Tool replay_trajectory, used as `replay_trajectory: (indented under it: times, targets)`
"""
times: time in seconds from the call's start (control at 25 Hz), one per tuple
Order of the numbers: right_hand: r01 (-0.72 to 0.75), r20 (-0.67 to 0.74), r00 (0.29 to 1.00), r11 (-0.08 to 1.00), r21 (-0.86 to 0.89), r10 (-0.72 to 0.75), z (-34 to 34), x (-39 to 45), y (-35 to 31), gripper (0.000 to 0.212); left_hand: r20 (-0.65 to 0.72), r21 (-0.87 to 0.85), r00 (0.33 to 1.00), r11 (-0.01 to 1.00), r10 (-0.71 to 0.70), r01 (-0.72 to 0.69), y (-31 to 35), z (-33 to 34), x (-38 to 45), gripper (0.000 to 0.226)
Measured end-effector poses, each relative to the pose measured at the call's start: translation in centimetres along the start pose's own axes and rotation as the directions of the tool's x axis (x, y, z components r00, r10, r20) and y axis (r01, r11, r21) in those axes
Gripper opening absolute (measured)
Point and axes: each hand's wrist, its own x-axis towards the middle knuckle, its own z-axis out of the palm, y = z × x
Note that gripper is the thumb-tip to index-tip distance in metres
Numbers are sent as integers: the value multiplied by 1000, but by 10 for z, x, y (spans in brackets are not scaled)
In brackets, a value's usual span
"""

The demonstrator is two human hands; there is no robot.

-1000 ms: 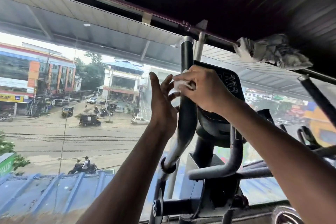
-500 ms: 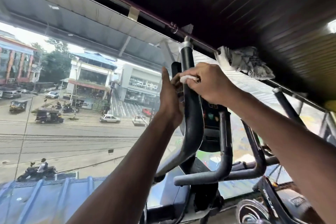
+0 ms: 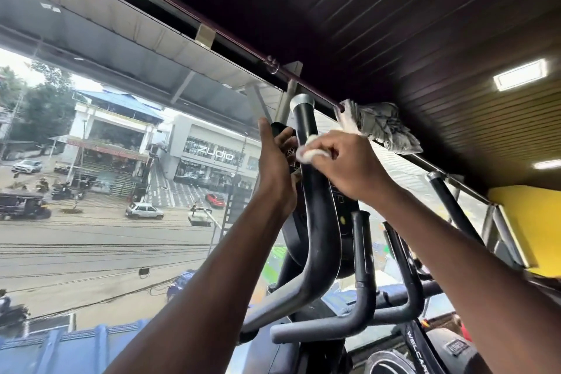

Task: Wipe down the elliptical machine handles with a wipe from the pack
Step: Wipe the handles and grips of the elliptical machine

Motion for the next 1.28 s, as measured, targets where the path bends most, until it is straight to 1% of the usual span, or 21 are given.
replay_trajectory:
  times: [0.08,0.12,0.2,0.28,0.36,0.52,0.56,0.68,0.76,0.84,0.96,1.04,1.12,1.16,1.24,1.28]
  targets:
    - [31,91,995,999,-13,-30,-5,-9,-6,11,20,2,1000,1000,14,-14,2,-2,9,68]
    - [21,90,996,1000,-14,-20,-5,-1,-5,13,19,21,1000,1000,15,-16,2,-2,11,68]
    - [-34,14,999,999,-29,35,-2,28,-3,18,27,44,1000,999,6,-7,-2,3,10,66]
    - [-91,-42,995,995,-37,89,6,53,-2,22,65,81,998,997,-2,-3,-4,8,8,67]
    - [-122,-53,991,992,-17,121,9,57,-3,21,71,100,997,995,17,-24,-4,10,11,68]
    - [-55,97,994,998,-1,55,2,32,-3,6,34,108,998,993,48,-51,5,2,21,76]
    - [-57,96,994,998,16,55,2,35,0,7,27,118,998,992,48,-51,7,2,23,77]
    - [-112,-55,992,994,12,112,5,68,6,17,61,173,998,984,27,-37,10,7,21,77]
    - [-150,-107,983,989,12,151,8,87,6,20,77,183,997,983,16,-30,10,12,17,72]
    - [-164,-72,984,986,-5,163,9,90,4,19,93,181,995,983,23,-40,12,12,18,69]
    - [-121,18,992,990,-76,123,11,76,2,16,83,161,995,985,47,-60,17,9,24,74]
    - [-106,-29,994,989,-107,104,14,78,5,17,89,156,996,987,25,-39,20,9,25,77]
    - [-130,-122,986,985,-110,117,17,91,11,22,95,137,995,990,23,-36,19,10,28,71]
    - [-145,-145,981,985,-94,130,17,98,13,25,86,121,996,992,12,-23,18,11,28,67]
    - [-177,-136,977,982,-72,167,16,107,15,27,76,109,997,994,8,-16,17,9,30,65]
    - [-186,-116,978,978,-91,175,16,108,14,28,69,95,998,995,11,-18,17,8,31,66]
